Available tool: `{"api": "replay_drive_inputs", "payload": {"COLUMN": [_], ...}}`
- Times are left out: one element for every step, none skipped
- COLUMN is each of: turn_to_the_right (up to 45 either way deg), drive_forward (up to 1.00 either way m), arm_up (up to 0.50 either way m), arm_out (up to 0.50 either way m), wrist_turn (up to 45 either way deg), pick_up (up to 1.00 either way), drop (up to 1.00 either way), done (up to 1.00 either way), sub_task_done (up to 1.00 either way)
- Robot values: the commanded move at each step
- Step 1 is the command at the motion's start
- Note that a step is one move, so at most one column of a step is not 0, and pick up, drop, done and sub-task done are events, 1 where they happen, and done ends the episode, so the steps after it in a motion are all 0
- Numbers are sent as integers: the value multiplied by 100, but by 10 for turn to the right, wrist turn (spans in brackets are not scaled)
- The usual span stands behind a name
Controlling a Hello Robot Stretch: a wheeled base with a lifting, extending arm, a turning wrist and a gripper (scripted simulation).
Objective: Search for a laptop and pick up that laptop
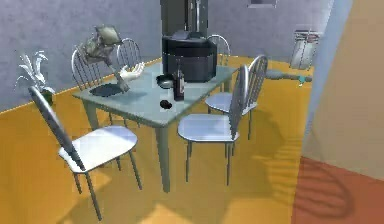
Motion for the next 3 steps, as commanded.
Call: {"api": "replay_drive_inputs", "payload": {"turn_to_the_right": [450,450,450], "drive_forward": [0,0,0], "arm_up": [0,0,0], "arm_out": [0,0,0], "wrist_turn": [0,0,0], "pick_up": [0,0,0], "drop": [0,0,0], "done": [0,0,0], "sub_task_done": [0,0,0]}}
